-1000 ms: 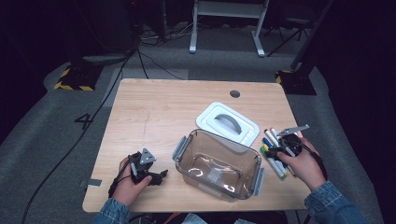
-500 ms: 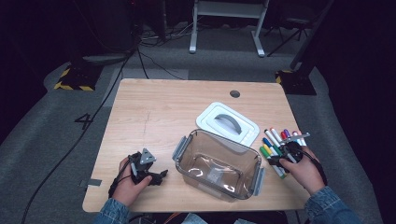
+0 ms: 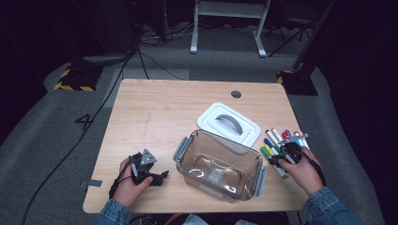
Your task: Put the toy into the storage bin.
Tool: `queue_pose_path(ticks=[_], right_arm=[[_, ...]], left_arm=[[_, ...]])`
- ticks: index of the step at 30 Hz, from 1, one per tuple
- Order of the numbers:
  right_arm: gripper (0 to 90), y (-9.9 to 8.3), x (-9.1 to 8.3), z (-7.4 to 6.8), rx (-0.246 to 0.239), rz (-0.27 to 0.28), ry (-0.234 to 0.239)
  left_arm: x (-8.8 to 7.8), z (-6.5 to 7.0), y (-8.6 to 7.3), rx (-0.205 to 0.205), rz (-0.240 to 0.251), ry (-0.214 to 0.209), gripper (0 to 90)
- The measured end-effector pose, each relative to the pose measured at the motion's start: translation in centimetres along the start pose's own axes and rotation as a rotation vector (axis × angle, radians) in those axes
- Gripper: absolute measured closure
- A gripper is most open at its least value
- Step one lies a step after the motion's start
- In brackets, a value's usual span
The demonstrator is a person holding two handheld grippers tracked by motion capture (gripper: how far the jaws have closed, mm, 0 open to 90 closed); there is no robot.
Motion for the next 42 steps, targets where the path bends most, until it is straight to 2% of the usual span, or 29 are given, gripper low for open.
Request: queue_pose_path(ticks=[6, 10, 20, 25, 34, 42], right_arm=[[72.5, 0.0, 0.0, -0.1, -0.011, -0.004, -0.008], [71.6, -0.2, 0.0, 0.2, -0.037, -0.016, -0.042], [76.6, -0.8, 1.3, 0.1, -0.03, -0.054, -0.022], [76.9, -0.7, 1.2, 0.1, -0.036, -0.053, -0.024], [76.8, 1.7, -2.2, -1.1, -0.036, 0.024, 0.003], [76.8, 4.5, -5.4, -3.5, -0.087, 0.087, 0.016]], left_arm=[[0.0, 0.0, 0.0, 0.0, 0.0, 0.0, 12.4], [0.0, 0.0, 0.0, 0.0, 0.0, 0.0, 12.4], [0.0, 0.0, 0.0, 0.0, 0.0, 0.0, 12.4], [0.0, 0.0, 0.0, 0.0, 0.0, 0.0, 12.4], [0.0, 0.0, 0.0, 0.0, 0.0, 0.0, 12.4], [0.0, 0.0, 0.0, 0.0, 0.0, 0.0, 12.4]])
Point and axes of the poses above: each handheld gripper's, and its own axes: x roughly forward along the jaws, y roughly out of its top, z roughly to its right, the point moved 9 cm from there along x, roughly forward along the jaws, and after that the axes turned 14 degrees about y, right-handed, at the moved point
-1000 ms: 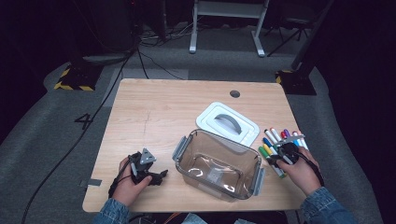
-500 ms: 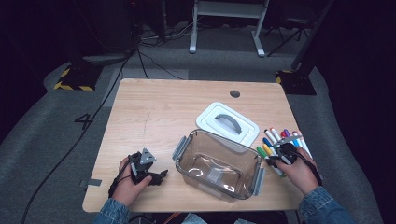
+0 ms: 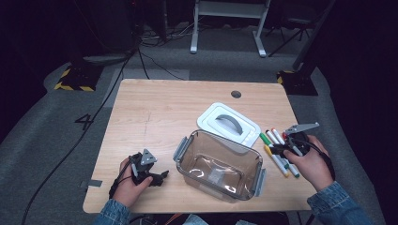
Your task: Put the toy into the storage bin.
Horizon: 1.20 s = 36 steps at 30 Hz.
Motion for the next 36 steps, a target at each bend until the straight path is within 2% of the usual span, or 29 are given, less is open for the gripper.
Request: queue_pose_path(ticks=[9, 18, 19, 22, 30, 36], right_arm=[[76.8, 3.0, -1.5, -2.8, -0.073, 0.036, 0.032], [76.8, 5.6, -1.6, -6.7, -0.153, 0.048, 0.114], [76.8, 5.6, -1.6, -6.7, -0.153, 0.048, 0.114], [76.8, 6.7, -0.8, -8.8, -0.192, 0.036, 0.162], [76.8, 7.8, 1.4, -11.9, -0.25, -0.003, 0.237], [76.8, 7.8, 3.5, -13.9, -0.289, -0.062, 0.285]], left_arm=[[0.0, 0.0, 0.0, 0.002, -0.002, -0.001, 12.2], [0.1, 0.0, 0.0, 0.003, -0.002, -0.002, 12.1], [0.1, 0.0, 0.0, 0.003, -0.002, -0.003, 12.1], [0.1, 0.0, 0.0, 0.003, -0.002, -0.003, 12.2], [0.1, 0.0, 0.1, 0.003, -0.002, -0.002, 11.9], [0.2, 0.0, 0.1, 0.007, -0.002, -0.003, 10.4]])
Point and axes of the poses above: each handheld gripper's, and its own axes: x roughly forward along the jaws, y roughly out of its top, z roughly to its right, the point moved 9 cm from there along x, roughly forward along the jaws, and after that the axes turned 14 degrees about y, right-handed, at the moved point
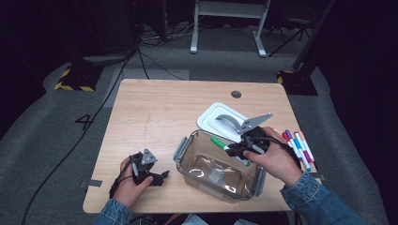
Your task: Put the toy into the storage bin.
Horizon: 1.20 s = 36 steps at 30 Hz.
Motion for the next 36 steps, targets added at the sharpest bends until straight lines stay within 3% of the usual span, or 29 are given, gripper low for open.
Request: queue_pose_path(ticks=[11, 17, 28, 36], right_arm=[[76.8, 0.2, 4.3, -0.9, -0.017, -0.098, 0.062], [76.8, -0.3, 6.3, -0.9, -0.013, -0.138, 0.089], [76.8, -2.0, 10.3, -2.0, -0.031, -0.275, 0.147], [76.8, -3.5, 11.8, -2.0, -0.016, -0.359, 0.165]], left_arm=[[0.3, 0.4, 0.1, 0.017, -0.027, -0.013, 0.1], [0.4, 0.4, 0.1, 0.014, -0.027, -0.013, 0.0], [0.4, 0.4, 0.1, 0.014, -0.026, -0.013, 0.1], [0.4, 0.4, 0.1, 0.014, -0.027, -0.013, 0.1]])
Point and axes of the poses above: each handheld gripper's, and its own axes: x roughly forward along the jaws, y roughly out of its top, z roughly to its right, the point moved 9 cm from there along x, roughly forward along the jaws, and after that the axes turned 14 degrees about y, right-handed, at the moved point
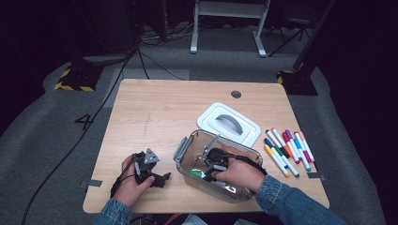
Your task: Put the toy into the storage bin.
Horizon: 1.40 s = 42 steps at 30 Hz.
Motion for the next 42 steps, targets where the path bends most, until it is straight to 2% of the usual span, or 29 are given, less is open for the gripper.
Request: queue_pose_path(ticks=[12, 15, 16, 20, 24, 29, 37, 42], right_arm=[[76.6, -0.9, 1.7, 0.4, 0.027, -0.065, 0.026], [74.4, -1.0, 1.9, 0.5, 0.03, -0.066, 0.029], [70.9, -0.9, 1.9, 0.5, 0.027, -0.054, 0.027], [68.1, -0.4, 1.3, 0.5, 0.024, -0.007, 0.01], [66.6, 0.6, -0.6, 0.8, -0.005, 0.1, -0.05], [64.0, 1.6, -4.4, 1.0, -0.04, 0.251, -0.131], [63.5, 0.2, -10.0, 2.1, -0.004, 0.377, -0.227], [64.1, -1.8, -13.1, 3.7, 0.056, 0.426, -0.28]], left_arm=[[0.0, 0.0, 0.0, 0.0, 0.0, -0.001, 0.0], [0.0, 0.0, 0.0, 0.0, 0.001, 0.0, 0.1], [0.0, 0.0, 0.0, 0.0, 0.0, 0.0, 0.1], [0.0, 0.0, 0.0, 0.0, 0.0, 0.0, 0.0], [0.0, 0.0, 0.0, 0.0, 0.0, 0.0, 0.0], [0.0, 0.0, 0.0, 0.0, 0.0, 0.0, 0.0], [0.0, 0.0, 0.0, 0.0, 0.0, 0.0, 0.1], [0.0, 0.0, 0.0, 0.0, 0.0, 0.0, 0.1]])
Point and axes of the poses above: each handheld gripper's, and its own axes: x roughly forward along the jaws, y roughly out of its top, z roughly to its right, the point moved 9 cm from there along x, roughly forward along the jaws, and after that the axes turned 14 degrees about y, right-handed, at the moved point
